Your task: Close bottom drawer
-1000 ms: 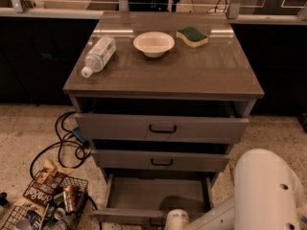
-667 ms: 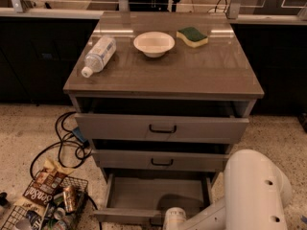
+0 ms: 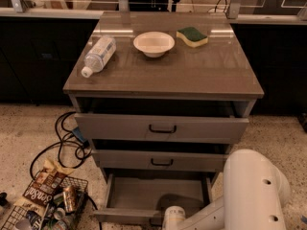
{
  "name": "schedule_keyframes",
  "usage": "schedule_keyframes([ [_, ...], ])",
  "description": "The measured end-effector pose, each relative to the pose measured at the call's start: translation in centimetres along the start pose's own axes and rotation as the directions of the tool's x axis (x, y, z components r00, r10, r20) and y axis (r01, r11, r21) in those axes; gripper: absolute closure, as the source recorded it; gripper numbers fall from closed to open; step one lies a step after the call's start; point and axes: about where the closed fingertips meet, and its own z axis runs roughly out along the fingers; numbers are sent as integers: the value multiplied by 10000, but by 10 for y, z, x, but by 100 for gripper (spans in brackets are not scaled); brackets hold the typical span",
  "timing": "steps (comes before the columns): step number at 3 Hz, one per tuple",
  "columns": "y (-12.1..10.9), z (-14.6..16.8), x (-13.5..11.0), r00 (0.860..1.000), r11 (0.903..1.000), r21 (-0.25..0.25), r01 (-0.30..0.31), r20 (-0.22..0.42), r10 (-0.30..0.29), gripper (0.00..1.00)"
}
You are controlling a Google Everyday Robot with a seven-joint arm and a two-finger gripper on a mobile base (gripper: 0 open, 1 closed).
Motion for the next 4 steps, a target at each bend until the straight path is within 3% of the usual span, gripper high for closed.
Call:
schedule_keyframes([
  [1, -5, -3, -6, 9999, 9997, 247, -35, 152, 32, 0],
  [2, -4, -2, -5, 9999, 9998, 218, -28, 146, 24, 18],
  [4, -1, 0, -5, 9999, 9999, 168, -26, 139, 23, 63],
])
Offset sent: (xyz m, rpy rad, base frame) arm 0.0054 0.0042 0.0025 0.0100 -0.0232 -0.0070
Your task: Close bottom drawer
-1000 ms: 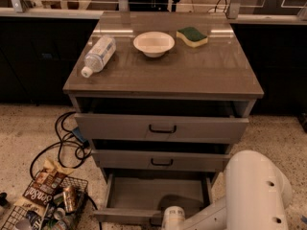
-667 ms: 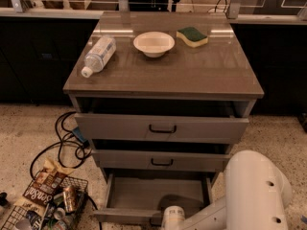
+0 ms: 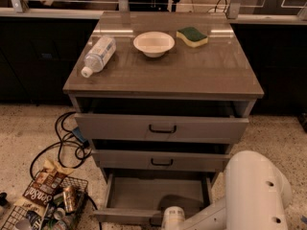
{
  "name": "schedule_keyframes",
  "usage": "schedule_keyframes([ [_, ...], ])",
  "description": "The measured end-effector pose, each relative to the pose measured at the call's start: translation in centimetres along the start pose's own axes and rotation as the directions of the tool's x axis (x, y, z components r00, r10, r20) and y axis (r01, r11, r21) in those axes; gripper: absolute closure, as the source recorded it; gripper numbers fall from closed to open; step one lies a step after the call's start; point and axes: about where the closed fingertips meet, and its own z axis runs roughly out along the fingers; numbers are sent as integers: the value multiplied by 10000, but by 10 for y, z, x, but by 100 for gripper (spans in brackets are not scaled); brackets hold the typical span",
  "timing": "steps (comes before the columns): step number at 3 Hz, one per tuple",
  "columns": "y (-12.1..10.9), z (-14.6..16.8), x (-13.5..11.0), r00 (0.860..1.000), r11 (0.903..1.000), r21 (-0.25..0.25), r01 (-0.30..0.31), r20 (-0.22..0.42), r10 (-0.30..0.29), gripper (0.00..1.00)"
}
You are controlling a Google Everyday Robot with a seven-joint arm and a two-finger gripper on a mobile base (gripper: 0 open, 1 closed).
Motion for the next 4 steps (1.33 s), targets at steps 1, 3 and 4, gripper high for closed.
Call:
schedule_keyframes([
  [1, 2, 1, 0, 10000, 10000, -28, 1, -4, -1, 87],
  [3, -7, 1, 0, 9999, 9996, 247, -111, 7, 111, 100],
  [4, -37, -2, 0, 9997, 9953, 957, -171, 173, 155, 100],
])
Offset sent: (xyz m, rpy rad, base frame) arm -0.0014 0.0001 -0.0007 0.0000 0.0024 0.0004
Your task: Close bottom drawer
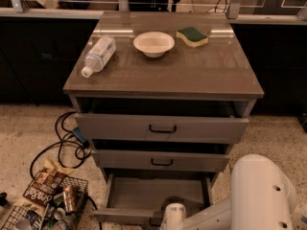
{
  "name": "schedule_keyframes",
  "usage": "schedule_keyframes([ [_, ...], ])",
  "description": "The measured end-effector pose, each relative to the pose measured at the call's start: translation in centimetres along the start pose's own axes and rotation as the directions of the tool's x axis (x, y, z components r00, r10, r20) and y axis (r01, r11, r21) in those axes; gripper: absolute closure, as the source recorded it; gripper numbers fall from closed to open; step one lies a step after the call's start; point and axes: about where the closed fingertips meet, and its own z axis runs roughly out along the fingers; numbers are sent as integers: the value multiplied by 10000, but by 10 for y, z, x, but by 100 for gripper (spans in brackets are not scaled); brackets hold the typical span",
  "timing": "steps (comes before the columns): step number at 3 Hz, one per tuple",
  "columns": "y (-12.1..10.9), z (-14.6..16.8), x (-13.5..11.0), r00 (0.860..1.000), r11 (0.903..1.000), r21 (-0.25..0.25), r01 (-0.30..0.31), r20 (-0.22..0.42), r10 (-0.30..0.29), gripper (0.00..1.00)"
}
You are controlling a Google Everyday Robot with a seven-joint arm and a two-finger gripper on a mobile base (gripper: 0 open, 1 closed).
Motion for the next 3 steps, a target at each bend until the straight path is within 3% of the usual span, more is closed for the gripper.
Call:
schedule_keyframes([
  [1, -38, 2, -3, 9995, 9978, 656, 63, 294, -82, 100],
  [2, -39, 2, -4, 9995, 9975, 698, 66, 318, -89, 100],
  [3, -67, 8, -5, 9990, 9955, 951, 58, 441, -100, 100],
])
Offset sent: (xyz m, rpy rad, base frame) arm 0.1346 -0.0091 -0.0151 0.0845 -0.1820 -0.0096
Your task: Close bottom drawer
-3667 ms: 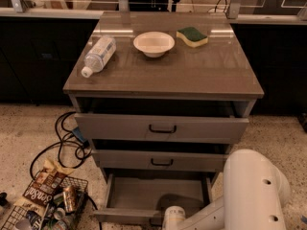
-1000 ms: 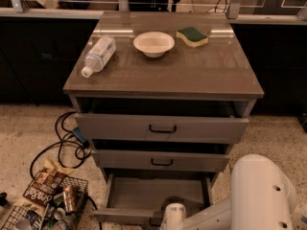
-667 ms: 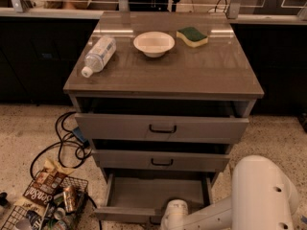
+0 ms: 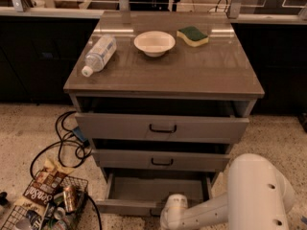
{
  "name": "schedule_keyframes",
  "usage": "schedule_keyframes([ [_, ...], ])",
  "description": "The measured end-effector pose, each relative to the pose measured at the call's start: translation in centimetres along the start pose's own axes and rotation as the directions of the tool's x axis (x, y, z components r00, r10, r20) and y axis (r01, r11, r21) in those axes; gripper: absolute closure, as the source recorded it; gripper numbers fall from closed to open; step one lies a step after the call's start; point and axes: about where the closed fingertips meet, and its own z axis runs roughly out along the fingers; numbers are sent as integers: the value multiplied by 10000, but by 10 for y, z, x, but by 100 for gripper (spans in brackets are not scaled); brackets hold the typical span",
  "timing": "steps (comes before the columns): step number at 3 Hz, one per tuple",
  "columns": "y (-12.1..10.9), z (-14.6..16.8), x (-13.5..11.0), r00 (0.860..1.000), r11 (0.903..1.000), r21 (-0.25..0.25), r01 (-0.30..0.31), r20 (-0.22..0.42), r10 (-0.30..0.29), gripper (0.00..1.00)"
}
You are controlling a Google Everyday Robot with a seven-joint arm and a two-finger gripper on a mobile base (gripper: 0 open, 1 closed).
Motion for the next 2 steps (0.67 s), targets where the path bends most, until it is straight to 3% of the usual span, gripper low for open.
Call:
schedule_keyframes([
  [1, 2, 0, -1, 10000, 10000, 0, 3, 0, -3, 100],
  [2, -20, 8, 2, 10000, 9996, 278, -17, 52, 16, 100],
])
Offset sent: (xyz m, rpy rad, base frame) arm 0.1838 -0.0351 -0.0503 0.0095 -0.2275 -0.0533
